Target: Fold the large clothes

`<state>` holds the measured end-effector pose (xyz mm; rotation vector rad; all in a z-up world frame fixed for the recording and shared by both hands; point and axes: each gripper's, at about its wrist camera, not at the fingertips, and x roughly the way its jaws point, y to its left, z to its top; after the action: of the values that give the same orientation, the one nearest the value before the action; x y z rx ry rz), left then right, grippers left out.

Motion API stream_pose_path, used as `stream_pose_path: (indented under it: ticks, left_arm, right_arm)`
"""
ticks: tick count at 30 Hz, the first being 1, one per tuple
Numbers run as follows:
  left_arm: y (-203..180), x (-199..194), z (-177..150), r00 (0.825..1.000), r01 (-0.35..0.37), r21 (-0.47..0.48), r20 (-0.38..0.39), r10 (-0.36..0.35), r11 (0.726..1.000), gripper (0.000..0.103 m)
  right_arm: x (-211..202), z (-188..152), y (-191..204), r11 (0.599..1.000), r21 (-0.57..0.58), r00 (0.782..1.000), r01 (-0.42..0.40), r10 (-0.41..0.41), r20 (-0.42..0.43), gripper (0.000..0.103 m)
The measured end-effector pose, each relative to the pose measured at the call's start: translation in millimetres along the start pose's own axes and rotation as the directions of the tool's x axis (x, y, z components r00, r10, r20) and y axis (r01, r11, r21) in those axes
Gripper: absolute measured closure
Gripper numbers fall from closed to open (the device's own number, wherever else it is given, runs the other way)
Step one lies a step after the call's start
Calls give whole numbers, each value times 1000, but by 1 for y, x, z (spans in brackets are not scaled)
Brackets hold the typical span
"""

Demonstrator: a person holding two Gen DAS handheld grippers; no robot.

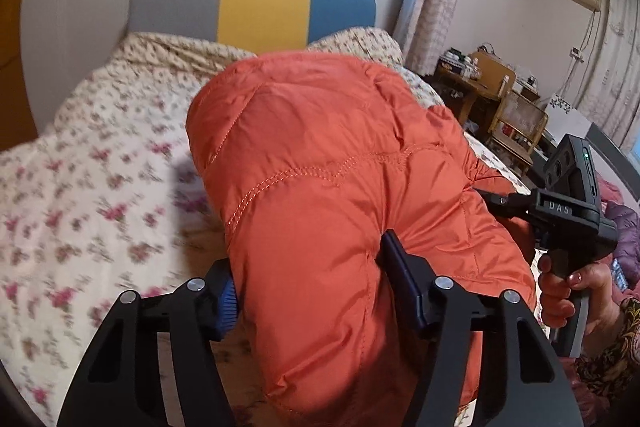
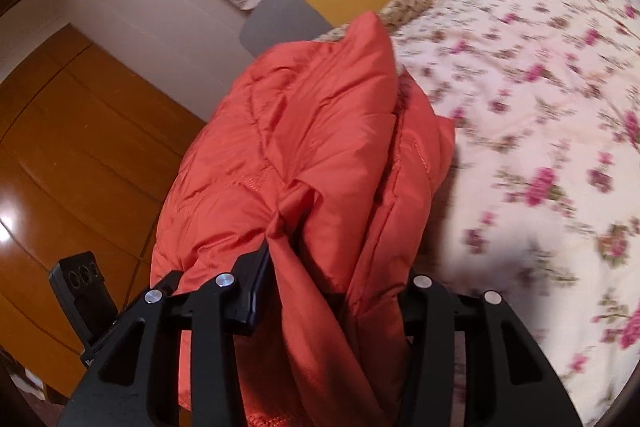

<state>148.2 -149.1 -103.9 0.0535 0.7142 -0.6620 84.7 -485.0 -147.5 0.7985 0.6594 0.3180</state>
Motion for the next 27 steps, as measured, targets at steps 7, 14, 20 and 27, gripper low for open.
stream_pose_path:
  ticks: [7, 14, 20, 27]
  left_arm:
    - [31, -47, 5, 991, -108, -1, 83, 107, 994, 42]
    - [81, -83, -14, 971, -205, -74, 113, 212, 976, 42]
    - [131, -104, -43, 952, -271, -157, 103, 288, 950, 42]
    - [161, -96, -72, 946, -289, -249, 73, 316, 924, 34]
  right_arm:
    - [45, -11, 55, 994, -92, 998, -66, 66, -2, 59]
    - [110, -27, 105, 982, -152, 992, -111, 101, -71, 59]
    - [165, -47, 145, 968, -227, 989, -111, 84, -126, 59]
    - [199, -58, 138, 968, -250, 995, -17, -7, -95, 43]
